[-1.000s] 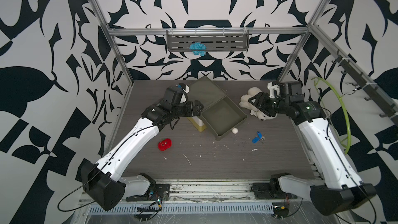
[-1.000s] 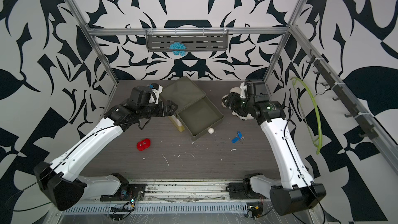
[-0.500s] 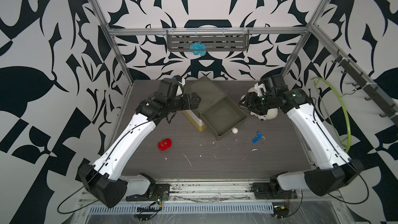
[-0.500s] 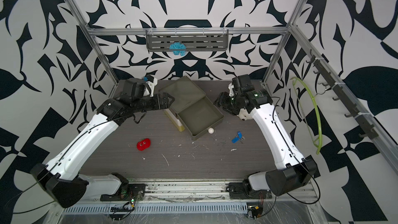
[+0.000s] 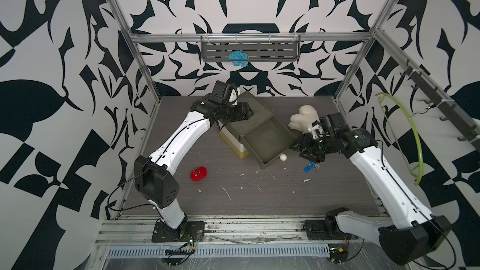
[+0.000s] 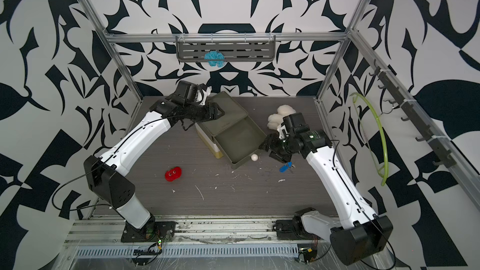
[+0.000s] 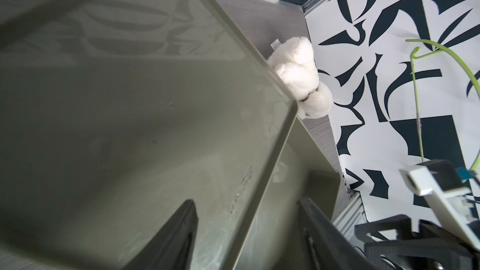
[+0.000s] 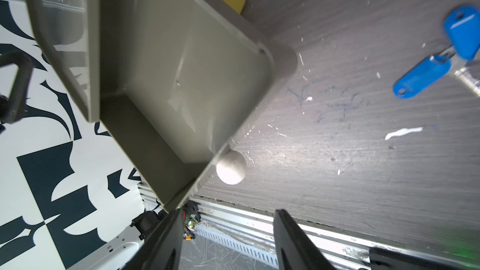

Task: Take the keys out of the drawer
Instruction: Close the drawer in the storage box.

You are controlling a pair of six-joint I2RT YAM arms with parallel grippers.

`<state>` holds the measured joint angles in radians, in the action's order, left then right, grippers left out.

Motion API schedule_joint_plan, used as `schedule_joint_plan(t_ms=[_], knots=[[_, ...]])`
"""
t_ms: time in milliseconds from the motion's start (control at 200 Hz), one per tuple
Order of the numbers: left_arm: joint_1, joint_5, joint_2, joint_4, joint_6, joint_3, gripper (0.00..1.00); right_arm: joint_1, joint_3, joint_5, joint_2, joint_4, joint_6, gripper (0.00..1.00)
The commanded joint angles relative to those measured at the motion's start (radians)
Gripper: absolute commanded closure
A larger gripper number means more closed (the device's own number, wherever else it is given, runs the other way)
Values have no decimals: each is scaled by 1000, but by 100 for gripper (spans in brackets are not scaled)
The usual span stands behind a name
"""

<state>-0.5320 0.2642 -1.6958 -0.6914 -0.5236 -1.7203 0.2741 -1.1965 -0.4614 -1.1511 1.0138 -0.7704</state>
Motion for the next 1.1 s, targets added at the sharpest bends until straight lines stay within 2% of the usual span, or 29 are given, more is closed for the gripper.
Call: schedule_joint_plan(t_ms=[0,175,1095], knots=[[4,33,-12,-32,5,-25,34,-7,56,-60,31,-73,-54,39],[4,46,-41,-57,13,-13,35,-7,129,-75,34,-138,-93,39],[4,69,-82,-74,45,25,35,-60,216,-76,-47,-298,-137,39]])
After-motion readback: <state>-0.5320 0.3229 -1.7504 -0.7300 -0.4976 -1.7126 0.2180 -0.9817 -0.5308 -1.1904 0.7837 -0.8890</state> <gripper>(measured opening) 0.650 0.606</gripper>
